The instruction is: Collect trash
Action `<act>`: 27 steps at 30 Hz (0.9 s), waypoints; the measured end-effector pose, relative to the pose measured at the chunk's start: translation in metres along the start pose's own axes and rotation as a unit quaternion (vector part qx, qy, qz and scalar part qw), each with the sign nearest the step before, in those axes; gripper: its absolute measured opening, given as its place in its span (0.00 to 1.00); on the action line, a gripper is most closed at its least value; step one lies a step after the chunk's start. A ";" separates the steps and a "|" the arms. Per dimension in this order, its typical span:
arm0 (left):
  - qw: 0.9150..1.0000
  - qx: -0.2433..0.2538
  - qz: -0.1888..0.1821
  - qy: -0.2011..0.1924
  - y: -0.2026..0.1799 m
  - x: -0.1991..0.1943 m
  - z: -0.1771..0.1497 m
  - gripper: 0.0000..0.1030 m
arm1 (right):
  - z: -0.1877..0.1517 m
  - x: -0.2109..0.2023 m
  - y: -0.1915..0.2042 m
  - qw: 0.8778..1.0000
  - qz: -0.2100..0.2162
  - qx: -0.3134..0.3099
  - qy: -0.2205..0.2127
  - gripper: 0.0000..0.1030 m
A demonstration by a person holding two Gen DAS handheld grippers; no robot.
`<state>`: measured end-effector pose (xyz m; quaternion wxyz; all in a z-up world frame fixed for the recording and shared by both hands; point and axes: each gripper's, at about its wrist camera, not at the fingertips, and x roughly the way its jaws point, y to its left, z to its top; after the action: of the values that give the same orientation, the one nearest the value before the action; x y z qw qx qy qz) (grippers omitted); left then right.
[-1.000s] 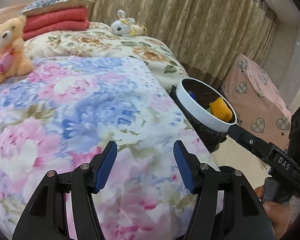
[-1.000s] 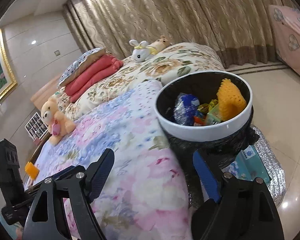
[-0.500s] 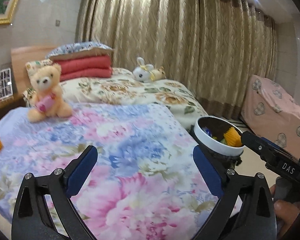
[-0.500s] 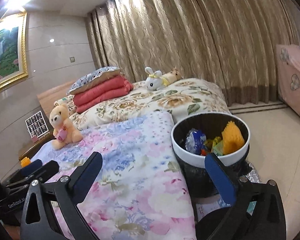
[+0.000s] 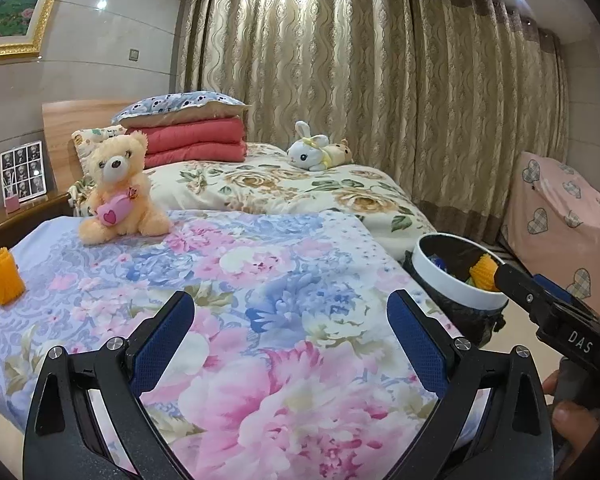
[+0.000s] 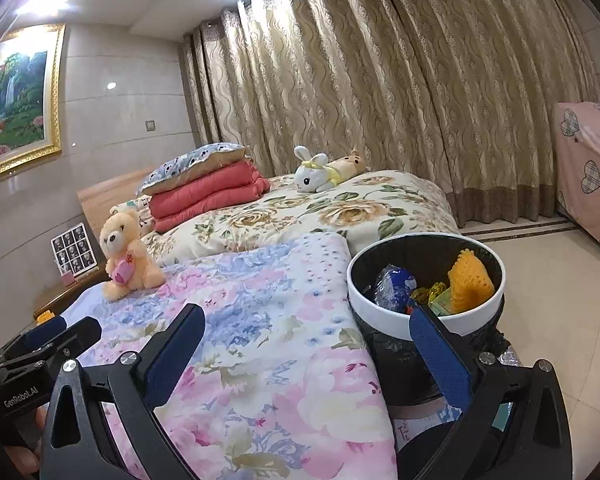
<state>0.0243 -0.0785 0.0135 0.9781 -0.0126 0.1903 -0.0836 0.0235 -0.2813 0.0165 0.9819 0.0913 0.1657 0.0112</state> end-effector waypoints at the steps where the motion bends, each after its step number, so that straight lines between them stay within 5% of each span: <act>1: 1.000 0.001 0.000 0.000 -0.001 -0.001 0.000 0.96 | 0.000 0.001 0.001 1.000 0.001 0.000 0.003 1.00; 27: 1.000 0.008 0.017 0.003 -0.001 -0.002 -0.001 0.96 | -0.003 0.002 0.003 1.000 -0.001 0.008 0.016 1.00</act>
<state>0.0216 -0.0791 0.0137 0.9788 -0.0016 0.1931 -0.0689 0.0242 -0.2775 0.0135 0.9783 0.0986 0.1820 0.0107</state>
